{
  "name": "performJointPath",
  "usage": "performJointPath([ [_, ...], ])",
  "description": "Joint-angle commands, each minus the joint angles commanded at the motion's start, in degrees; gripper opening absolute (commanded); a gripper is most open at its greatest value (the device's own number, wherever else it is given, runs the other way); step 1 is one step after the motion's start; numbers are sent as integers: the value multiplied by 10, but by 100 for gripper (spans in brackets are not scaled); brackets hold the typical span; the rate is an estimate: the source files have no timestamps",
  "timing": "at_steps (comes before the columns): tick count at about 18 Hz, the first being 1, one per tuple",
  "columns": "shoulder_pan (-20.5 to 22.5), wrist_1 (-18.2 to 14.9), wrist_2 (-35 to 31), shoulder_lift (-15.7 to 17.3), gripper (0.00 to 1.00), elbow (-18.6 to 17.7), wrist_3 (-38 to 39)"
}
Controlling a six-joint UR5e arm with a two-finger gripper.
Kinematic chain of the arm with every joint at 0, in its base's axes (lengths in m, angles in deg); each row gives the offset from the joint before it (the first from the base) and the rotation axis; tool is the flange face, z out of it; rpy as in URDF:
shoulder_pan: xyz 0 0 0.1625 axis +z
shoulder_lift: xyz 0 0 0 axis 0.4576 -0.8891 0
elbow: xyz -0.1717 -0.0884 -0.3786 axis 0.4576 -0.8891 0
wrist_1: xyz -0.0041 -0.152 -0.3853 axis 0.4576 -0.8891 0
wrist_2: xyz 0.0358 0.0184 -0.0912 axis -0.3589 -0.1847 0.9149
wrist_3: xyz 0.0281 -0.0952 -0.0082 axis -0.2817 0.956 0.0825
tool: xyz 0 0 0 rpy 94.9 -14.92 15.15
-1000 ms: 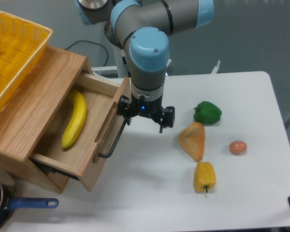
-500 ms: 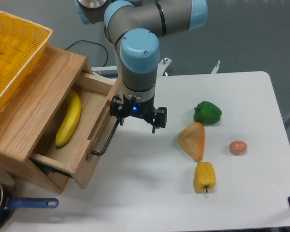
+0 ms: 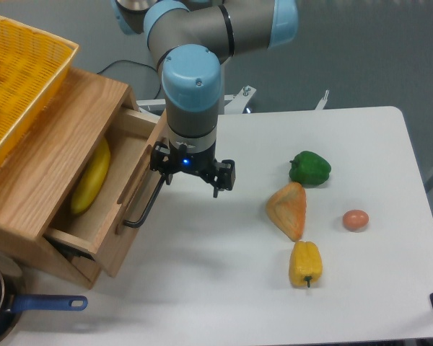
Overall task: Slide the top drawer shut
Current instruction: 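Push the drawer front with the gripper into the wooden cabinet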
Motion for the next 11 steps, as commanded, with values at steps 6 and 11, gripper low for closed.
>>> performJointPath([
  [6, -16, -1, 0, 0, 100, 0, 4],
  [11, -22, -1, 0, 0, 100, 0, 12],
])
